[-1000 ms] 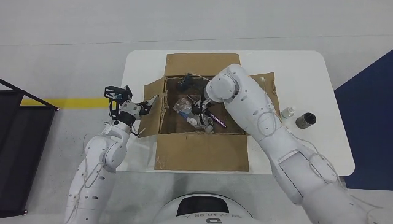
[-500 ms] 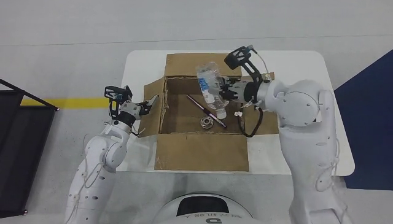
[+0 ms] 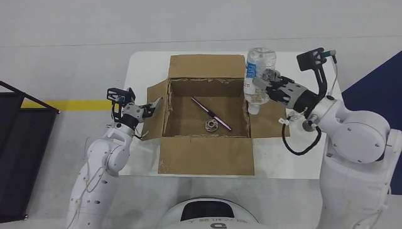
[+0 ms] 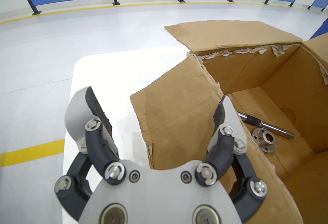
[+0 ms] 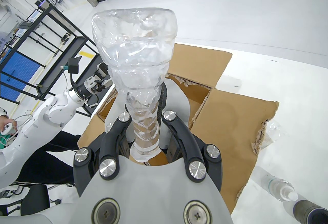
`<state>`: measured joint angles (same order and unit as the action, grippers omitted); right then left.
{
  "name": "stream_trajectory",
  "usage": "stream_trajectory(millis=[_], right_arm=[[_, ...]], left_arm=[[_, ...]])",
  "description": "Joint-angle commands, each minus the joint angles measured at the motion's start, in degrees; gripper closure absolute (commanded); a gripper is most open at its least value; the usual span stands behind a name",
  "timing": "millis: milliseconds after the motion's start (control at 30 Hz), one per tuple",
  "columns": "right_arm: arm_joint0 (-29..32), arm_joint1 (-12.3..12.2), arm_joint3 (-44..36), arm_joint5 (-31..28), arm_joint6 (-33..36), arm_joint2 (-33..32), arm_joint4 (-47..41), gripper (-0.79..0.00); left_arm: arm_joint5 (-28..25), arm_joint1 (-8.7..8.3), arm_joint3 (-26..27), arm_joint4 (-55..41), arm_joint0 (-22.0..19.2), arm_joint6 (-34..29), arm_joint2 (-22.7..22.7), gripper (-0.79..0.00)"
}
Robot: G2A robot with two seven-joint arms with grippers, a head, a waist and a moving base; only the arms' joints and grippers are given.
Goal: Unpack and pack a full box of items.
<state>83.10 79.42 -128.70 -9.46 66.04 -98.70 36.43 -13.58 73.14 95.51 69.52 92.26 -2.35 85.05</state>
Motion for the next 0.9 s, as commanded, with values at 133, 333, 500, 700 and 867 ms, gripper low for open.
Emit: stream_trajectory(millis=[133, 333, 500, 700, 867], right_arm=[[-0.01, -0.38, 1.75, 6.81, -4.96, -0.01, 9.02, 0.0], [1.92, -1.33, 5.11, 14.74, -6.18, -18.81, 3.91, 0.0], [2.37, -2.82, 13.35, 18.48, -1.34, -30.88, 4.24, 0.0], [-3.2, -5.7, 27.86, 17.92, 5.12, -33.19, 14.22, 0.0], [-5.3, -7.28, 34.98, 17.76, 8.92, -30.93, 22.6, 0.0]], left_arm=[[0.0, 0.0, 0.0, 0.0, 0.0, 0.0, 0.0, -0.785], [0.0, 0.0, 0.0, 0.0, 0.0, 0.0, 0.0, -0.785], [0.0, 0.0, 0.0, 0.0, 0.0, 0.0, 0.0, -0.785], [0.0, 0.0, 0.0, 0.0, 0.0, 0.0, 0.0, -0.785], [0.0, 0.0, 0.0, 0.0, 0.0, 0.0, 0.0, -0.785]])
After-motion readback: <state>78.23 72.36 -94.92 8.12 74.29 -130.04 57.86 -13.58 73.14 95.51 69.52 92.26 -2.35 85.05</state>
